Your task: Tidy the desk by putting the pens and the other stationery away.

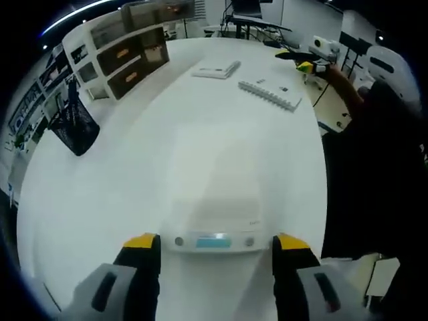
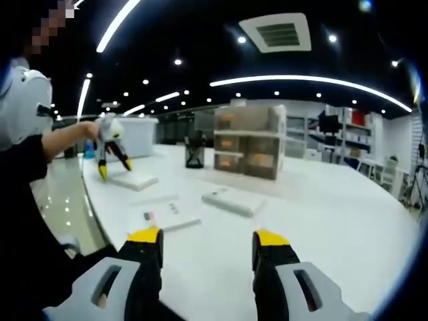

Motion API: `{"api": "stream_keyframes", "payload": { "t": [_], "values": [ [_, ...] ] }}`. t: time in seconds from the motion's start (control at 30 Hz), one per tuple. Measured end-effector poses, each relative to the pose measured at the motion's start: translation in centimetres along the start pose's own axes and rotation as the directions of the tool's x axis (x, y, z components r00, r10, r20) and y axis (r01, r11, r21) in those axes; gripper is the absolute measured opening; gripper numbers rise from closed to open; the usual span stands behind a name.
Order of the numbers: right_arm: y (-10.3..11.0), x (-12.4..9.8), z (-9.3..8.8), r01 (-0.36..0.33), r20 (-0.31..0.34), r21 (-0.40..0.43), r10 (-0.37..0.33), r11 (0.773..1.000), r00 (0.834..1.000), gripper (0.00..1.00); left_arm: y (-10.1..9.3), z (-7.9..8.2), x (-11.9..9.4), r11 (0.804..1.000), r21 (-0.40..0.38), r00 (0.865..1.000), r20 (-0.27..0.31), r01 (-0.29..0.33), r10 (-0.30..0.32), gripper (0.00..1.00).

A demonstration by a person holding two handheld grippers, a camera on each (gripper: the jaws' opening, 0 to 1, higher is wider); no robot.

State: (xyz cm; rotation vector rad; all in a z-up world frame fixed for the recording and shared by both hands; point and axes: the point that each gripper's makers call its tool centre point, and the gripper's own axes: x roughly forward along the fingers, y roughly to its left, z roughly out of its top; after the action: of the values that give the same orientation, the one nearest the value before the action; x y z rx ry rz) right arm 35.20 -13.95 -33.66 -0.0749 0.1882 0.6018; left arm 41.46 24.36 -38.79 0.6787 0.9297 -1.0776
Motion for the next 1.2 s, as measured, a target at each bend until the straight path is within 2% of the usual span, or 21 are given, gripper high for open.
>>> {"api": "stream_keyframes", "payload": {
  "t": [0.1, 0.43, 0.6, 0.73, 0.9, 1.2],
  "values": [
    [-0.1, -0.1, -0.1, 0.004, -0.001, 0.002, -0.004, 1.000, 1.000, 0.51, 0.1, -0.1, 0.3, 1.000, -0.013, 1.000, -0.003, 0.003, -0.003, 0.66],
    [0.0, -0.1, -0.4, 0.003, -0.009, 0.005, -0.003, 1.000, 1.000, 0.50, 0.2, 0.3, 0.4, 0.999, -0.053, 0.999, 0.041, 0.005, -0.003, 0.65],
    [0.3, 0.1, -0.4, -0.009, -0.014, 0.002, 0.009, 1.000, 1.000, 0.50, 0.3, 0.5, 0.4, 0.997, -0.073, 0.998, 0.065, -0.004, 0.009, 0.65],
    [1.0, 0.6, -0.2, -0.026, -0.015, -0.009, 0.026, 1.000, 1.000, 0.51, 0.2, 0.5, 0.4, 0.997, -0.079, 0.998, 0.061, -0.008, 0.013, 0.64],
    [1.8, 1.3, -0.2, -0.044, -0.031, -0.045, 0.042, 0.998, 0.999, 0.51, 0.1, 0.6, 0.3, 0.997, -0.081, 0.999, 0.048, -0.018, 0.022, 0.64],
    [4.0, 3.2, 0.8, -0.104, -0.043, -0.148, 0.099, 0.983, 0.994, 0.50, -0.1, 1.6, -0.8, 0.995, -0.102, 0.997, 0.077, -0.022, 0.030, 0.64]
  ]
}}
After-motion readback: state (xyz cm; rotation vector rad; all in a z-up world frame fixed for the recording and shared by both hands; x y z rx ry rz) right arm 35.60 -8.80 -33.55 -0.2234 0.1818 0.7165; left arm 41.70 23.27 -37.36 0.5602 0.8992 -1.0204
